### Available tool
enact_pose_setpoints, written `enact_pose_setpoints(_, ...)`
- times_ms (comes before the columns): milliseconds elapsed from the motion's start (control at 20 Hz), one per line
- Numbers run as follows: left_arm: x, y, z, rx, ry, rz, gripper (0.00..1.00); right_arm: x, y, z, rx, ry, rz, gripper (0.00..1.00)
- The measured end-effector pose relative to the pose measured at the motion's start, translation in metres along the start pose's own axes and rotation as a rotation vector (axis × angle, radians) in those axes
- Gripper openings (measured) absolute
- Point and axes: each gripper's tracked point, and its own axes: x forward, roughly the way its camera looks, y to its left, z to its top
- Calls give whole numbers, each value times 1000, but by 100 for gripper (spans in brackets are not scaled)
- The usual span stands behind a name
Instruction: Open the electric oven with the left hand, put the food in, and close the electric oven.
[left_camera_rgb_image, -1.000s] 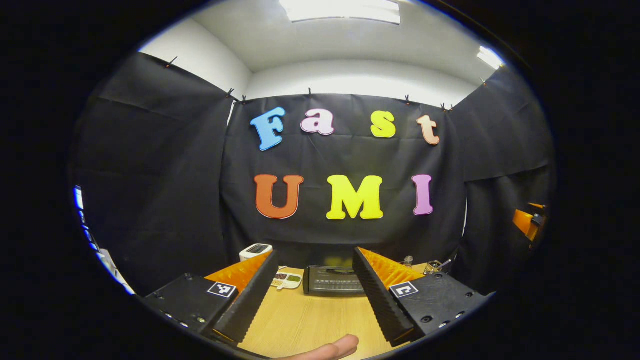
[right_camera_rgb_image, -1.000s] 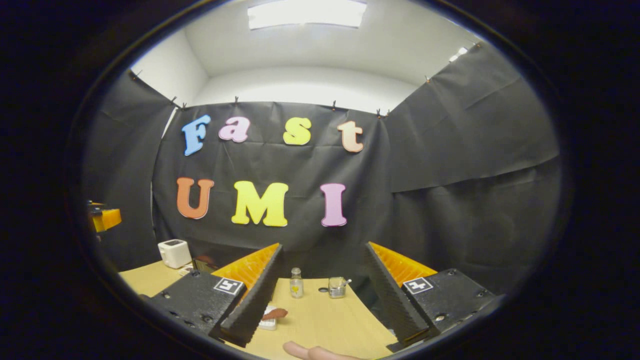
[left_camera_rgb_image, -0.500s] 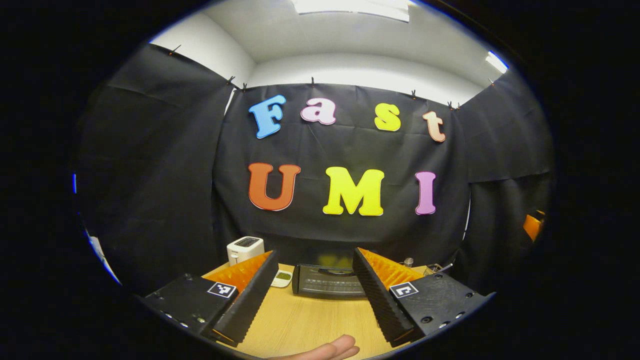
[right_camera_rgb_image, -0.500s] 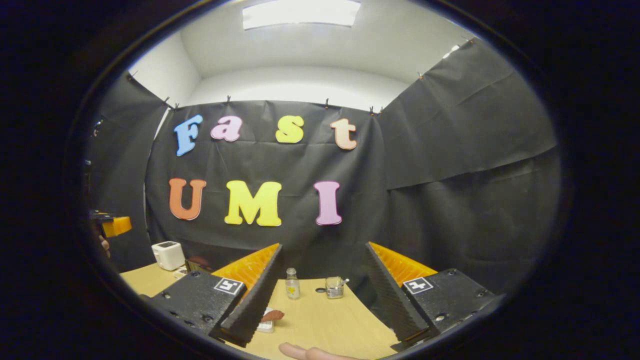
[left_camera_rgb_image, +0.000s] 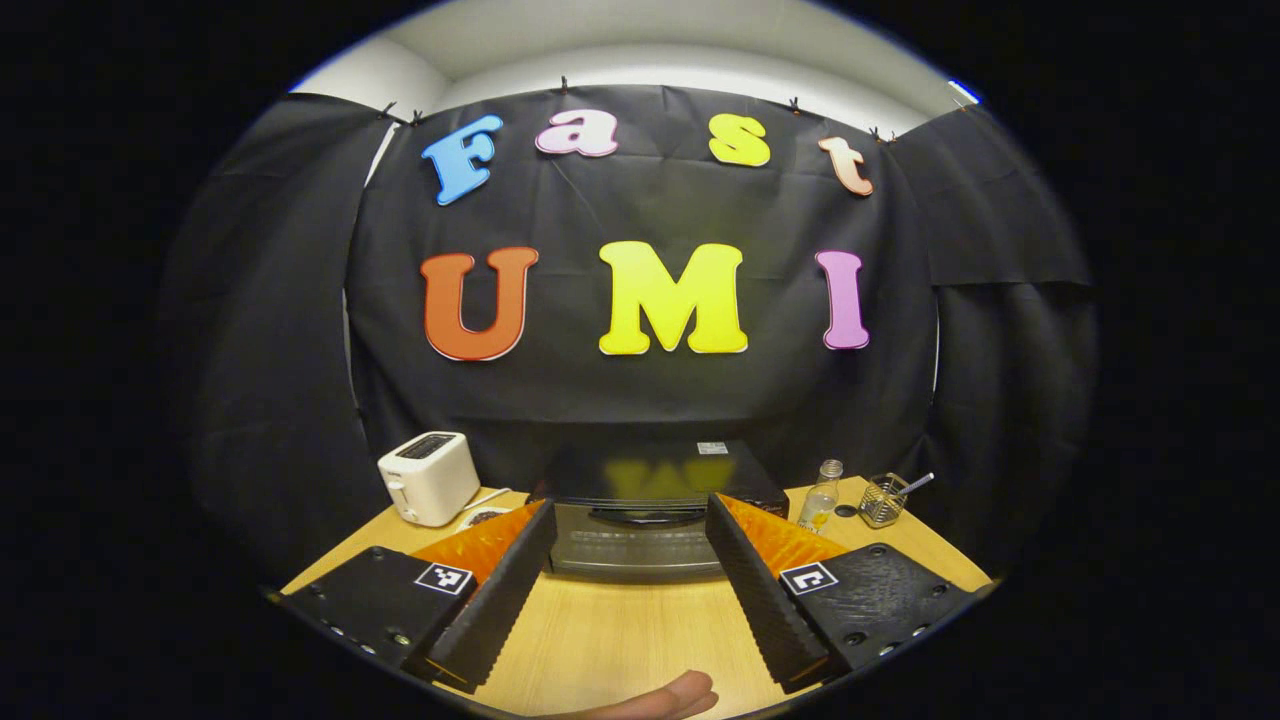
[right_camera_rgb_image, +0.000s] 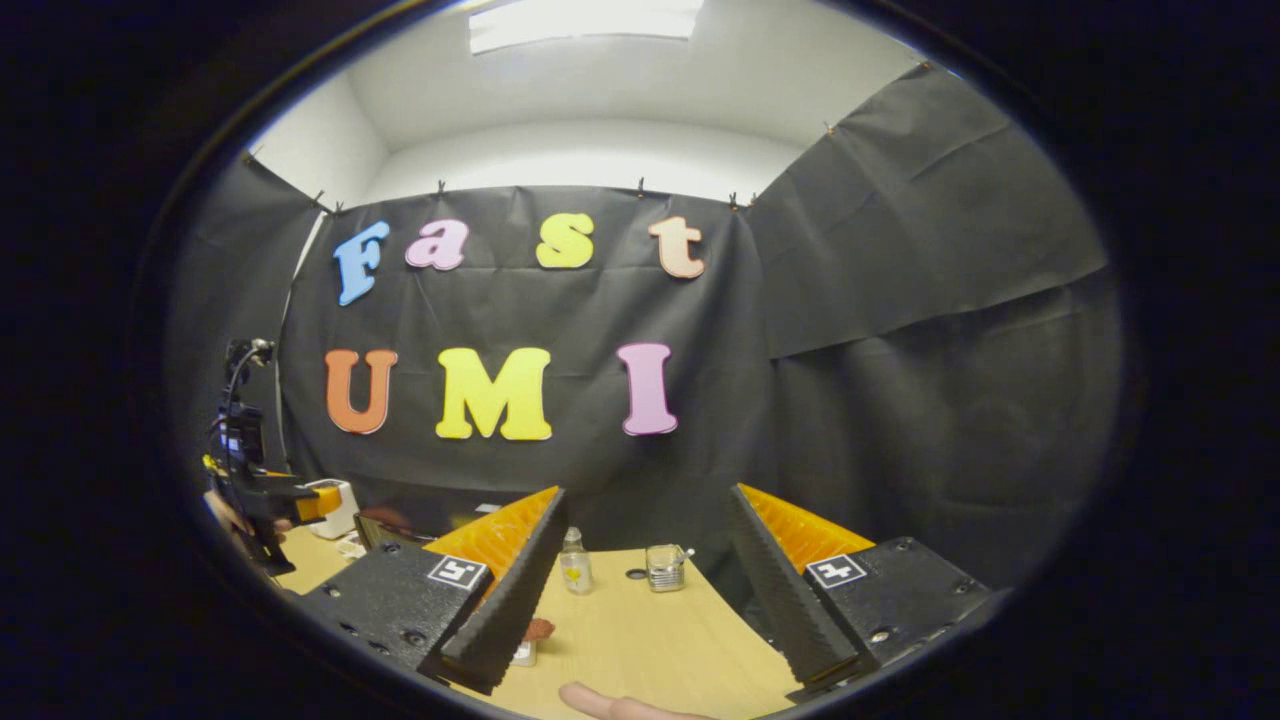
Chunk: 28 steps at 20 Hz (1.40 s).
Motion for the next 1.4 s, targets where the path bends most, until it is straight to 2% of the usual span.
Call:
enact_pose_setpoints(50,14,-4,-4,-7,9,-10,96,5,-4,-3,-1,9,-9,96)
enact_pose_setpoints(100,27,-4,-7,-8,19,-8,96,9,-6,-4,-5,15,-13,100)
enact_pose_setpoints(150,40,-4,-10,-6,27,-5,96,12,-7,-7,-7,20,-12,96)
enact_pose_setpoints(200,54,-6,-13,-2,30,-12,96,14,-9,-7,-7,22,-12,100)
enact_pose_setpoints(450,109,-13,-35,13,60,-44,96,26,-28,-7,7,-6,-61,100)
enact_pose_setpoints(550,124,-12,-48,26,85,-39,96,27,-28,-10,-2,-13,-66,100)
enact_pose_setpoints(600,131,-13,-52,31,97,-38,96,28,-28,-12,-9,-5,-66,96)
enact_pose_setpoints(700,145,-12,-56,46,111,-24,96,28,-31,-18,-25,2,-72,100)
enact_pose_setpoints(900,160,-13,-81,-8,188,-26,96,29,-32,-18,-45,5,-62,100)
enact_pose_setpoints(1050,166,-1,-84,47,189,13,97,31,-49,-16,-12,-8,-102,100)
enact_pose_setpoints(1150,163,-6,-86,39,176,-12,97,30,-57,-18,0,-8,-120,100)
enact_pose_setpoints(1200,160,-6,-87,53,183,-22,98,31,-61,-17,4,-6,-126,96)
enact_pose_setpoints(1300,154,-6,-89,82,203,-36,98,31,-61,-15,17,-2,-122,97)
enact_pose_setpoints(1400,146,-5,-128,84,354,-28,96,27,-58,-11,18,-11,-111,100)
